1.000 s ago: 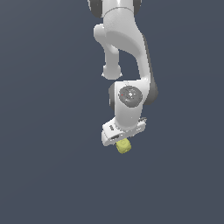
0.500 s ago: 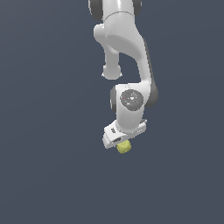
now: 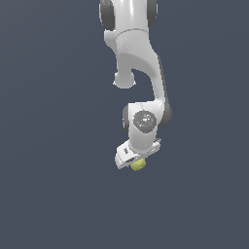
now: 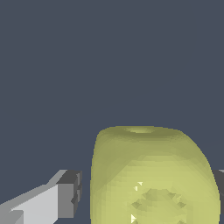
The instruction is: Pick up the object and move it to a goal position.
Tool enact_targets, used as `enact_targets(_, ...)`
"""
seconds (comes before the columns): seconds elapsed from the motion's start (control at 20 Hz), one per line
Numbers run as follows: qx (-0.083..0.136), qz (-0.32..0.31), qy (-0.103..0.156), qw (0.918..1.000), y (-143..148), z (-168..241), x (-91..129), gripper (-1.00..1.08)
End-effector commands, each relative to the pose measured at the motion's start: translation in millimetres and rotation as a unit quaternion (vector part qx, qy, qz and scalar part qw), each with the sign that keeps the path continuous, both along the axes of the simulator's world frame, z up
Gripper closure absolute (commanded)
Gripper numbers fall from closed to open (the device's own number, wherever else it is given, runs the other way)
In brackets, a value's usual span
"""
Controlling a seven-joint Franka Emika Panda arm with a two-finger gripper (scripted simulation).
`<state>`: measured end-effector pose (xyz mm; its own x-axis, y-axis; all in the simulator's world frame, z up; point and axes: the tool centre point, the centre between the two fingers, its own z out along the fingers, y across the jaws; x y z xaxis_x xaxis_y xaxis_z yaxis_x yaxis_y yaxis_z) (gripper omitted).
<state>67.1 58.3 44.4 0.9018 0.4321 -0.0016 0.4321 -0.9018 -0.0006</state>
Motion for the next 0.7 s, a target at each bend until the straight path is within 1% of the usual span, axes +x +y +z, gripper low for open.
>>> enact_targets(0.0,0.0,0.0,-0.001,1.0,0.0,-5.3,0.9,-0.92)
enact_targets(0.15,0.0,0.0,-0.001,1.0,0.1,-5.0,1.9,-0.92)
enact_targets(0.2,0.0,0.0,-0.001,1.0,0.1,-5.0,1.9,1.08)
enact_targets(0.65,0.0,0.0,-0.001,1.0,0.1,-5.0,1.9,1.08)
